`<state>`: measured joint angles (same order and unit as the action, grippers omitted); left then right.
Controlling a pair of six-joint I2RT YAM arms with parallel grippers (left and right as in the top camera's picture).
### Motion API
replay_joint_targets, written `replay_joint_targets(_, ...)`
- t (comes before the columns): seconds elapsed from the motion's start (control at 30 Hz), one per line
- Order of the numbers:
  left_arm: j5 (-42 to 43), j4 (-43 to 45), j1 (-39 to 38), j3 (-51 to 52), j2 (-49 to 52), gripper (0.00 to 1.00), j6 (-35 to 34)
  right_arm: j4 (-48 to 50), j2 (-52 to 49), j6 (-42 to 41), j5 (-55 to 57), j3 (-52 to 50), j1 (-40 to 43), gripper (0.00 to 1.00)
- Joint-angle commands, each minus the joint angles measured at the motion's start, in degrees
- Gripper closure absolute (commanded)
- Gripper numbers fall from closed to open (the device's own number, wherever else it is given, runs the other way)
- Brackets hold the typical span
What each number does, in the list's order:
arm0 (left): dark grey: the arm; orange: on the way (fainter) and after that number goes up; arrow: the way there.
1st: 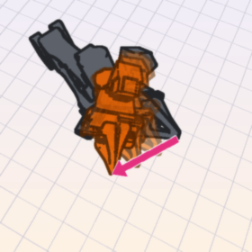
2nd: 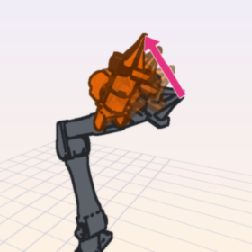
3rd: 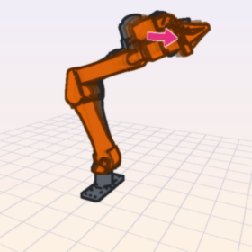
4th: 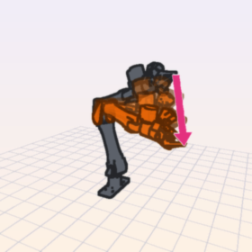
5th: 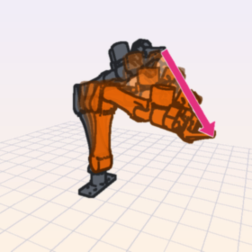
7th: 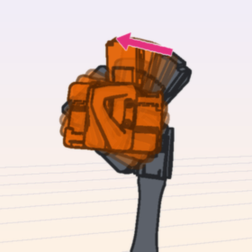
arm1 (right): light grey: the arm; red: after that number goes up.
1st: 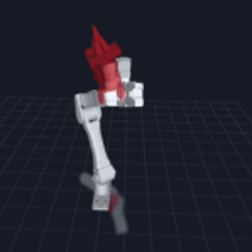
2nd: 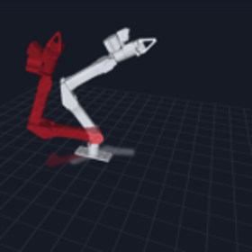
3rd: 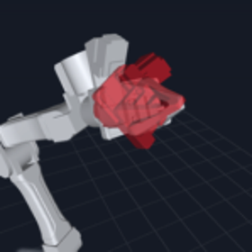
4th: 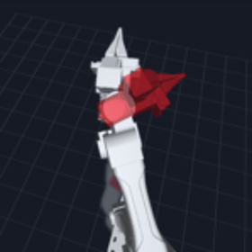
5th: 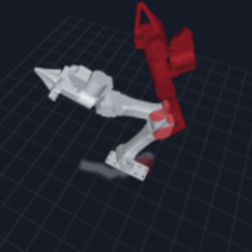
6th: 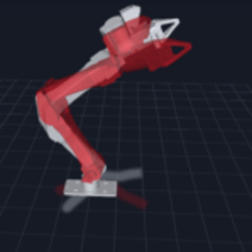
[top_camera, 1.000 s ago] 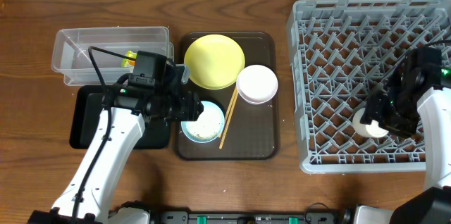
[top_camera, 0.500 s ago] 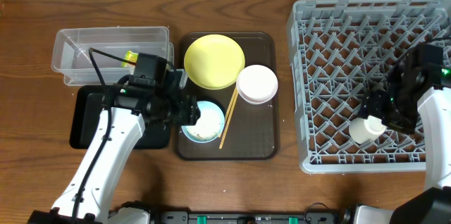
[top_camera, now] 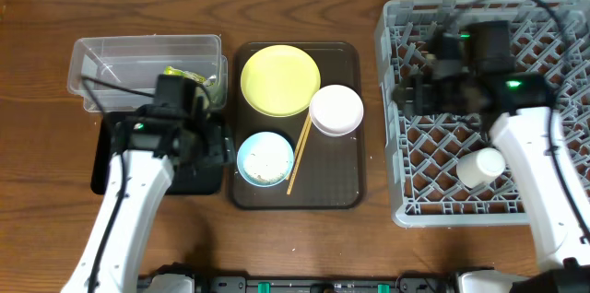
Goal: Sort waste into correct bins and load items into the dishwasher rack
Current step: 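Grasp the pink-white cup with the right gripper and lift it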
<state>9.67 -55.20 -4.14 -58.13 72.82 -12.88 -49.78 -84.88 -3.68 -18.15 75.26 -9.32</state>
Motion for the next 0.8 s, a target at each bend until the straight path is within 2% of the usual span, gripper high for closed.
replay_joint_targets(0.0,-1.8,-0.3,2.3,-0.2,-2.7,0.17,-1.4,3.5,-1.7,-2.6,7.8,0.8,-6.5,0.27)
replay_joint_targets(0.27,-1.8,-0.2,2.7,-0.2,-3.1,0.15,-1.4,13.1,-12.0,-3.1,17.5,0.8,-15.7,0.30)
replay_joint_targets(0.57,-1.8,-0.3,2.7,-0.2,-3.1,0.14,-1.4,16.7,-23.2,-7.3,21.8,0.8,-17.7,0.30)
replay_joint_targets(0.63,-1.8,-0.2,2.7,-0.2,-3.1,0.14,-1.4,16.6,-24.9,-8.4,21.7,0.8,-17.7,0.36)
replay_joint_targets(0.77,-1.8,-0.3,2.7,-0.2,-3.1,0.14,-1.4,15.4,-26.1,-9.6,21.8,0.8,-17.7,0.62)
